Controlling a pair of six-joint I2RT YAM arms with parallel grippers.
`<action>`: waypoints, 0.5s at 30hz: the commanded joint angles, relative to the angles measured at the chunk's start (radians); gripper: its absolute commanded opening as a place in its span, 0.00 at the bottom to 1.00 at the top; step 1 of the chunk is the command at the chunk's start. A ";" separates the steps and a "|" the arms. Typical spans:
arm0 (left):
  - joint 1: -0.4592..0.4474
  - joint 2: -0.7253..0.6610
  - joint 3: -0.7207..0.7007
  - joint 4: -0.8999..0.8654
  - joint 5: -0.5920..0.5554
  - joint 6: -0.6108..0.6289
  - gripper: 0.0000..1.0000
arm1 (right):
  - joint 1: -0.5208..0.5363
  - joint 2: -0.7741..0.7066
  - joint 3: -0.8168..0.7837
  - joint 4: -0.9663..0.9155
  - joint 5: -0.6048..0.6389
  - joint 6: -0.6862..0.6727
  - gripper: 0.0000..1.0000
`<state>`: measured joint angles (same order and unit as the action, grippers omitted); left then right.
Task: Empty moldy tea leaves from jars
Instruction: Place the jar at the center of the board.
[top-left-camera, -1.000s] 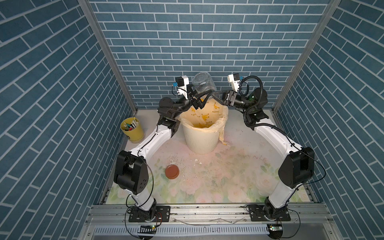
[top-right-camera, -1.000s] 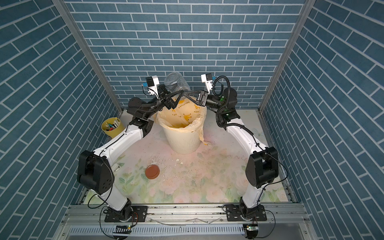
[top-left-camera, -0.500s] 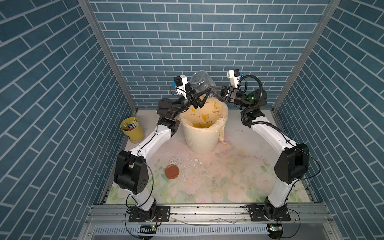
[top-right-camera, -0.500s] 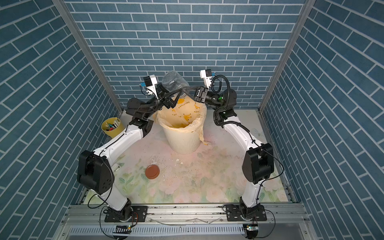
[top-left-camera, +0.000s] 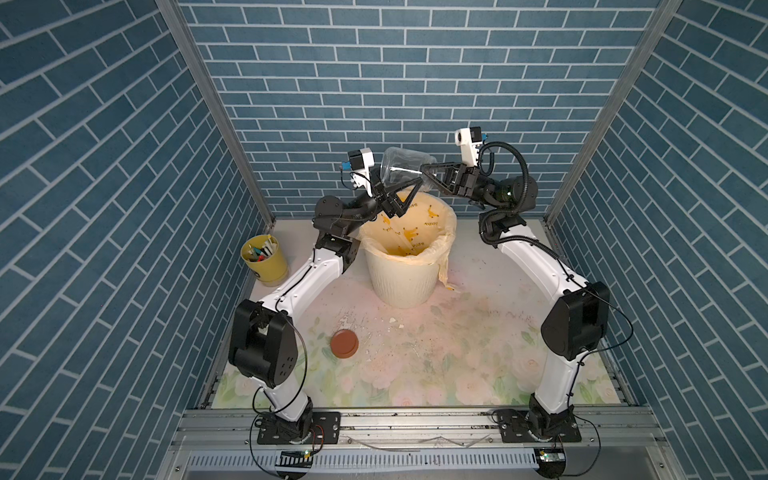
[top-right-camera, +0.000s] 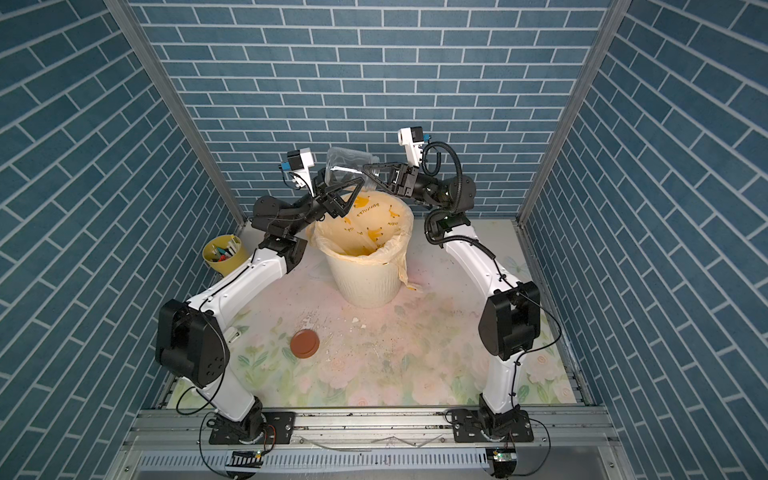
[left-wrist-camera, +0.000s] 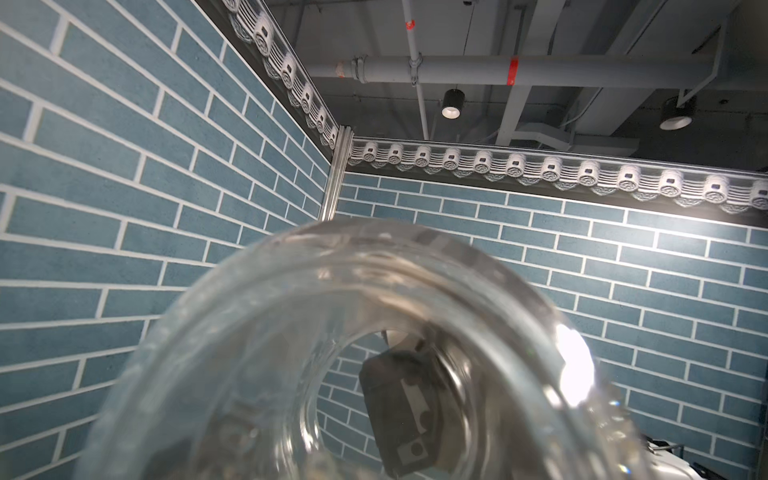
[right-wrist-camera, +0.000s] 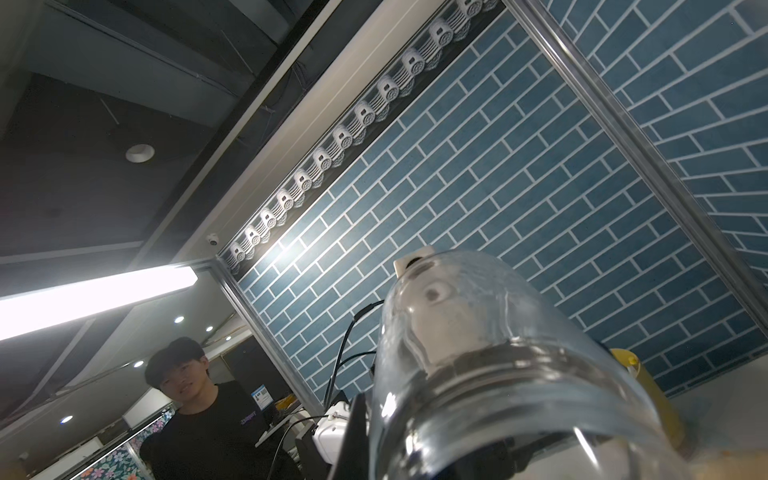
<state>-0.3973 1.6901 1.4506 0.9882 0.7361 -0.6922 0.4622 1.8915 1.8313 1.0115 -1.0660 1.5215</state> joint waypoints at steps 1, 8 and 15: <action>-0.023 -0.014 0.006 -0.030 0.023 0.200 0.08 | 0.020 0.021 0.030 -0.089 0.084 -0.067 0.00; -0.008 -0.066 -0.041 -0.072 0.029 0.250 0.80 | 0.009 -0.028 0.110 -0.408 0.074 -0.314 0.00; 0.033 -0.127 -0.105 -0.084 0.047 0.280 0.99 | -0.037 -0.061 0.256 -0.681 0.057 -0.481 0.00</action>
<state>-0.3775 1.6279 1.3609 0.8726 0.7410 -0.4988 0.4622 1.8828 2.0193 0.5079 -1.0897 1.2182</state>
